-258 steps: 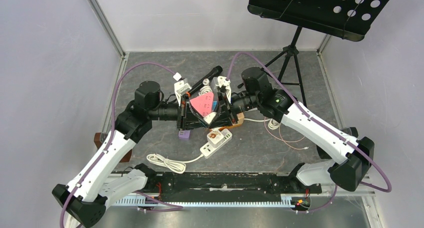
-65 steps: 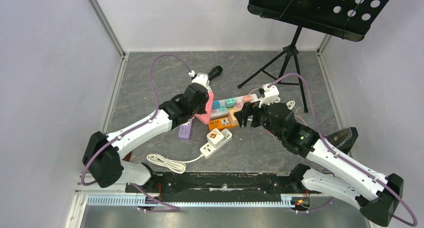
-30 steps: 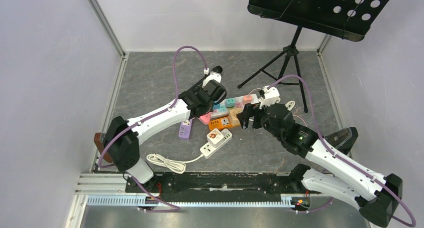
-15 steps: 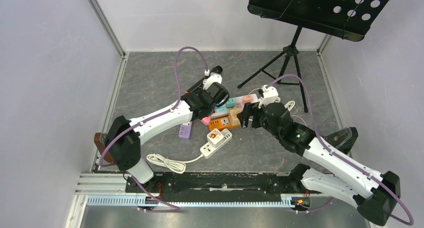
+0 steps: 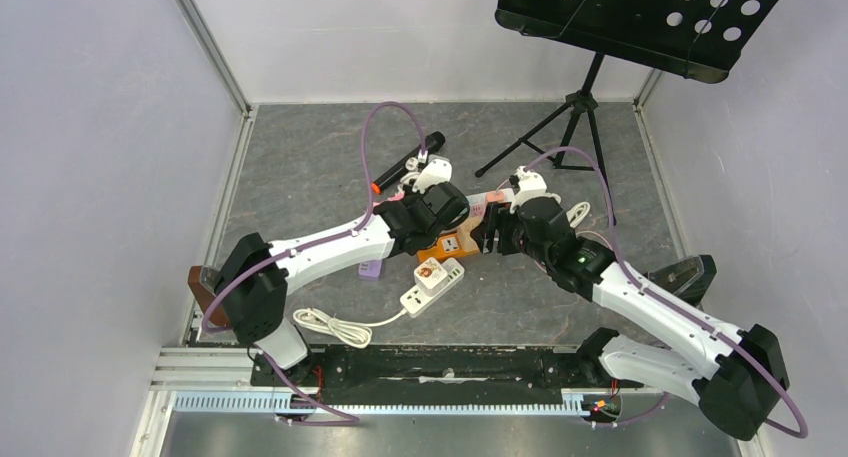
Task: Insert the plug
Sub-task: Insert the plug into the socket.
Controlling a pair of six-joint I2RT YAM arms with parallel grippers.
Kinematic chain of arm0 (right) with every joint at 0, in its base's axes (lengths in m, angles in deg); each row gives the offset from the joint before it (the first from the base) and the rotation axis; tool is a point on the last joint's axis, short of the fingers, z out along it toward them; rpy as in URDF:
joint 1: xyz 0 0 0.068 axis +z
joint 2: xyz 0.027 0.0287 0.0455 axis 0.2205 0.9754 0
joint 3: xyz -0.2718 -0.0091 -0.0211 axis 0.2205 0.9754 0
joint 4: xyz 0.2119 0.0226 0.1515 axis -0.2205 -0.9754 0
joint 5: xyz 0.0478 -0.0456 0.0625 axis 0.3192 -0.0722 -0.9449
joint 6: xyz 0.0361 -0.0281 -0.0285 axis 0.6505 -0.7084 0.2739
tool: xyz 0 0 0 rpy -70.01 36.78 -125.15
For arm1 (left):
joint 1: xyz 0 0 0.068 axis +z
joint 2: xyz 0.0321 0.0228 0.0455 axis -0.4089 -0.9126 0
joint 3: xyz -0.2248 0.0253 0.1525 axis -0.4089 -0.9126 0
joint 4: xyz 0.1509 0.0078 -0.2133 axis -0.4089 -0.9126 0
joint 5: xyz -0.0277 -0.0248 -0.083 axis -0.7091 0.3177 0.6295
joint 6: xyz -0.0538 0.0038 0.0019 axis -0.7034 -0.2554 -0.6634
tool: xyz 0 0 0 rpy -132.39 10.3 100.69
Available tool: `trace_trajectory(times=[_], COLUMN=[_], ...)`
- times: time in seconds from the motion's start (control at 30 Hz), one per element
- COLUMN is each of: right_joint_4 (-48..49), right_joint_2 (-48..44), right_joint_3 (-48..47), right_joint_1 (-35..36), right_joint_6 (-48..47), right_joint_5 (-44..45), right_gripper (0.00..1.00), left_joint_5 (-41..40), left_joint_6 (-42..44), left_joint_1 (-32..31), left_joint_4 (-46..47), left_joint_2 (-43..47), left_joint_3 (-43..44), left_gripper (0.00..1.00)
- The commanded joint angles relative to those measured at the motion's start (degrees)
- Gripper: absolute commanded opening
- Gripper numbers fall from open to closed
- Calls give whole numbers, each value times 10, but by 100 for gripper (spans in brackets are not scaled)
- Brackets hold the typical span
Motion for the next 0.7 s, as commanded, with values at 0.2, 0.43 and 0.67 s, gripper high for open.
trace_trajectory(times=[0.2,0.43,0.67], right_joint_4=[66,75,155], right_joint_2=[51,104,163], right_joint_3=[-11,-56,-89], right_joint_1=[-33,-54,-64], right_joint_6=[14,-8,-18], right_joint_5=[-73,-116,-125], right_gripper=[65,65,67], left_joint_5=[33,77,120], left_joint_6=[-23,-17,-15], left_joint_1=[8,27,41], left_joint_4=[37,4,-33], left_joint_2=[-27,-29,-55], left_joint_3=[-47,-15,12], left_gripper=[2,2,2])
